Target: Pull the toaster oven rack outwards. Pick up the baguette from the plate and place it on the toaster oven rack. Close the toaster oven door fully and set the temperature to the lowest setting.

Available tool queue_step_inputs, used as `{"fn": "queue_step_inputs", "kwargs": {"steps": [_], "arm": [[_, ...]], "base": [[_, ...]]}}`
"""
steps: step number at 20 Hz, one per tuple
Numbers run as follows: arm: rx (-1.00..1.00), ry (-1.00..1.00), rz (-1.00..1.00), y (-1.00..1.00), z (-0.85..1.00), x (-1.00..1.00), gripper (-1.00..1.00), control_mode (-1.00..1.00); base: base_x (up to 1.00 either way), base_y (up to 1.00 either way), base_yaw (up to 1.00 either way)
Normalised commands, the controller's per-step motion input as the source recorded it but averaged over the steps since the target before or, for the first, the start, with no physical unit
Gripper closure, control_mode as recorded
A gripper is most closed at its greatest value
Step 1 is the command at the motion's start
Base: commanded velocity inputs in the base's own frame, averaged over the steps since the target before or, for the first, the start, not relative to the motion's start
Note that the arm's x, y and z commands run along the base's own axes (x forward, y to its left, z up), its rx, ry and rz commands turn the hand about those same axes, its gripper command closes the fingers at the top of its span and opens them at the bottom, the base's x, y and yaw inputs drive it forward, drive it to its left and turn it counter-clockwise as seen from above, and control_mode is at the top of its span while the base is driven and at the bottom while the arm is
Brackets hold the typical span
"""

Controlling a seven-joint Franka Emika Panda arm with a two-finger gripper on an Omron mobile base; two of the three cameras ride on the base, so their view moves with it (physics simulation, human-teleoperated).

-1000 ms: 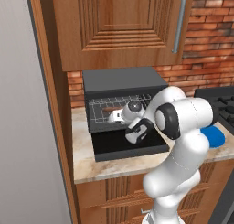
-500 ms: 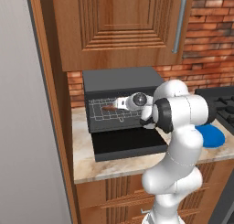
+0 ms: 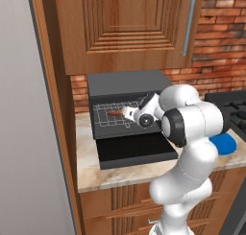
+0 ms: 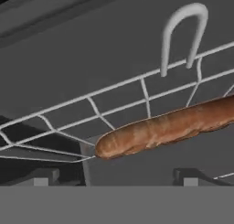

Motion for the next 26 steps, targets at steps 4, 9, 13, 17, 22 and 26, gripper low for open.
{"fn": "queue_step_inputs", "kwargs": {"steps": [4,9,13,17,22,26], "arm": [[0.14,-0.22,-0.16,-0.52,0.03,-1.00,-1.00,-1.00],[0.17,-0.17,-0.03,-0.58,0.49,-1.00,-1.00,-1.00],[0.11,-0.12,0.00,-0.46,0.76,-0.98,-1.00,-1.00],[0.08,-0.05,0.00,-0.35,0.85,-0.78,-1.00,-1.00],[0.05,0.00,0.00,-0.32,0.87,-0.65,-1.00,-1.00],[0.01,0.00,0.00,-0.31,0.84,-0.53,-1.00,-1.00]], "base": [[0.00,0.00,0.00],[0.00,0.00,0.00],[0.00,0.00,0.00],[0.00,0.00,0.00],[0.00,0.00,0.00],[0.00,0.00,0.00]]}}
